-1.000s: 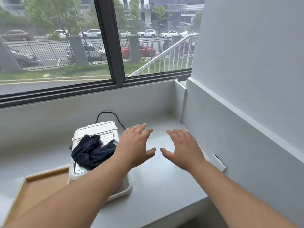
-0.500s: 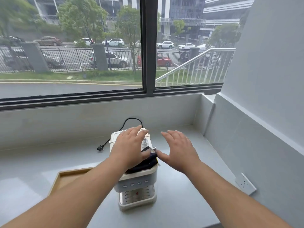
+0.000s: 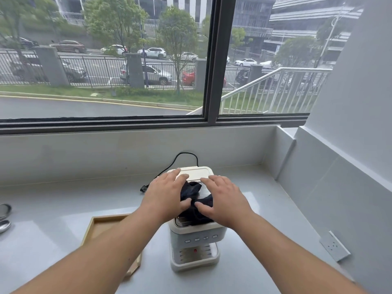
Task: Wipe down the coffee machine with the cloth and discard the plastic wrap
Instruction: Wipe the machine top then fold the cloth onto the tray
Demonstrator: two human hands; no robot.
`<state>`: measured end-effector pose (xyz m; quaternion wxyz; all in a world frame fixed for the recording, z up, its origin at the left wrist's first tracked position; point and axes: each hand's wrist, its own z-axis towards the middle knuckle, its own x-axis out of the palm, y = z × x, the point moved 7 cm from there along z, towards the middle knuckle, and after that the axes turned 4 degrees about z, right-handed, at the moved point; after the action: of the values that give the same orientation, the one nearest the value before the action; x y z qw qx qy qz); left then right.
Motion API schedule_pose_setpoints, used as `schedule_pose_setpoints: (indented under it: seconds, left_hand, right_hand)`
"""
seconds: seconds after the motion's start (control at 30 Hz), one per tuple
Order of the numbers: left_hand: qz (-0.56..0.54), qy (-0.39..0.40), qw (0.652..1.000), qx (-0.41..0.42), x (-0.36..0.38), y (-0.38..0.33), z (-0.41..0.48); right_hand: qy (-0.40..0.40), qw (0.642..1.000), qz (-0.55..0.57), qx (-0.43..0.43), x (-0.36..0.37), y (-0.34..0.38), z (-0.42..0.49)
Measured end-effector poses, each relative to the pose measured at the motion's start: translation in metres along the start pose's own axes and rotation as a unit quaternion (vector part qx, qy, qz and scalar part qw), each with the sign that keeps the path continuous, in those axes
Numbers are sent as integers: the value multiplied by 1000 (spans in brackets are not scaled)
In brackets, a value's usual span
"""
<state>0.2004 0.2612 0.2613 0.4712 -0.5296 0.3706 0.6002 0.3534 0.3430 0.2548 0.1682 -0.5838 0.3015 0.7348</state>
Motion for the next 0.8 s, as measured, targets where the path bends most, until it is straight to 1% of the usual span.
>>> schedule_pose_setpoints:
  seconds: [0.17, 0.3, 0.4, 0.57, 0.73, 0.8]
  left_hand:
    - [-13, 14, 1000, 5, 6, 13, -6]
    - [-8, 41, 999, 15, 11, 19, -7]
    - [-54, 63, 996, 15, 18, 23, -7]
    - [-122, 83, 989, 2, 26, 28, -7]
    - [-225, 150, 962, -44, 34, 37, -2]
    - [-251, 168, 952, -49, 33, 39, -2]
  right_hand:
    - [7, 1000, -5, -5, 11, 22, 3]
    - [20, 999, -47, 11, 19, 30, 4]
    - [44, 996, -69, 24, 25, 32, 2]
    - [64, 995, -69, 32, 27, 34, -2]
    - [63, 995, -63, 46, 19, 46, -1]
    - [57, 995, -54, 53, 16, 50, -1]
